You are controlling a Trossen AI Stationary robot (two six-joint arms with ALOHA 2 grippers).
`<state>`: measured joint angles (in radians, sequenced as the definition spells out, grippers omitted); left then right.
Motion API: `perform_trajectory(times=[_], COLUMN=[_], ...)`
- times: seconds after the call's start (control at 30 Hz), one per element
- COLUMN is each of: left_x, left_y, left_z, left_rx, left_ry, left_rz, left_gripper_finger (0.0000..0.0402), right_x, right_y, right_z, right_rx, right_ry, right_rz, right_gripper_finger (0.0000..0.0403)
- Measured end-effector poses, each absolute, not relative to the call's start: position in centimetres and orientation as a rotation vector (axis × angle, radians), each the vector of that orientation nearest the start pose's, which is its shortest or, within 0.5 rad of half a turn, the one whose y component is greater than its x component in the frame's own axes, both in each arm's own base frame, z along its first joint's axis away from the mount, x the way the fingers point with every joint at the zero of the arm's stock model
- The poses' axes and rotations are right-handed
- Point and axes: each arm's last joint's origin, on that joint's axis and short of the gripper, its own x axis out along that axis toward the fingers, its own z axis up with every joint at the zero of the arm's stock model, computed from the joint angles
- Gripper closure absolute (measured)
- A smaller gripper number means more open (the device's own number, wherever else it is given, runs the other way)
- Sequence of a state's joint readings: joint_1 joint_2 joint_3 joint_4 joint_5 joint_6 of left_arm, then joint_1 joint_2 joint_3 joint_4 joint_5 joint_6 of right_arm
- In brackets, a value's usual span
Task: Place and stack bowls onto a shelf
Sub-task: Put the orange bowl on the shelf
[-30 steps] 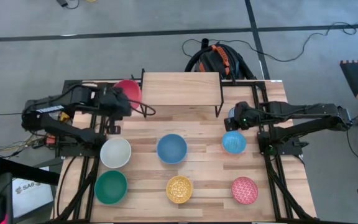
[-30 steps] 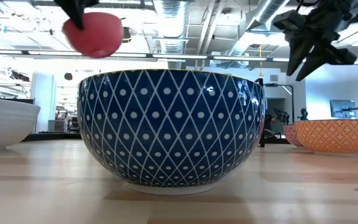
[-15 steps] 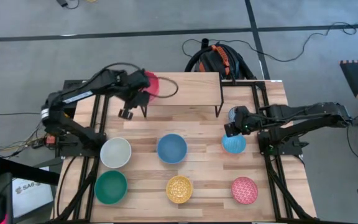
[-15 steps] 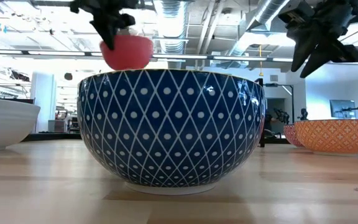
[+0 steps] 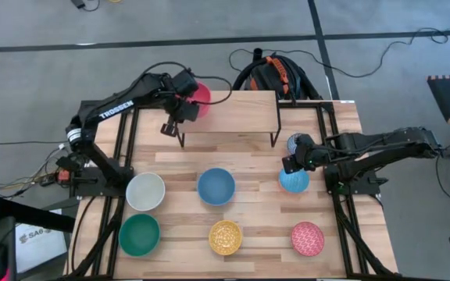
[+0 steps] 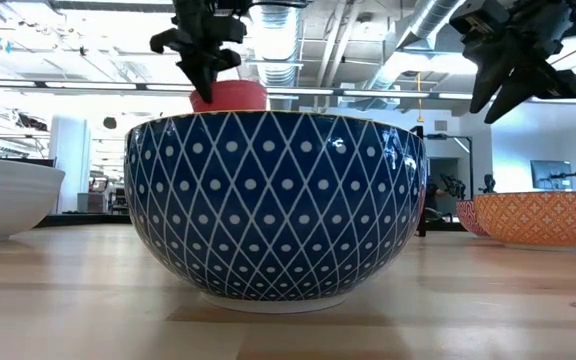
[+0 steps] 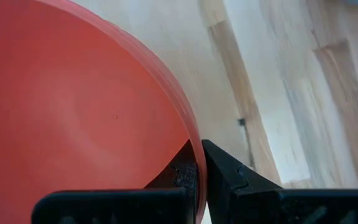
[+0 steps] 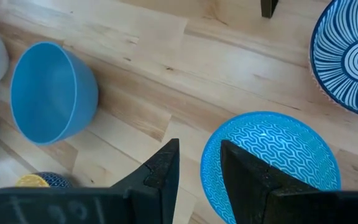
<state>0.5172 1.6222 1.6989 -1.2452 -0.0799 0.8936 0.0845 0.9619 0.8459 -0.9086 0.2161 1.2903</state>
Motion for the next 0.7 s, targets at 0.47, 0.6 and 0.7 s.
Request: perform_trajectory(times=[0.47, 0.6, 0.7], left_x=[28.2, 28.6, 28.7], left_y=[17.2, 17.5, 17.6], left_z=[34.0, 33.4, 33.3], left_rx=[0.441, 0.438, 0.423], left_ry=[1.281, 1.3, 1.304], left_rz=[0.008, 0.008, 0.021], left_gripper_finger=[0.0394, 0.038, 0.0363], right_x=[17.0, 16.9, 16.9], right_y=[0.7, 0.6, 0.5], right_z=[27.0, 27.0, 27.0], right_rx=[1.006, 0.999, 0.999], right_ry=[0.746, 0.738, 0.734], right_rz=[-0.761, -0.77, -0.779], right_gripper_finger=[0.0234, 0.0216, 0.021])
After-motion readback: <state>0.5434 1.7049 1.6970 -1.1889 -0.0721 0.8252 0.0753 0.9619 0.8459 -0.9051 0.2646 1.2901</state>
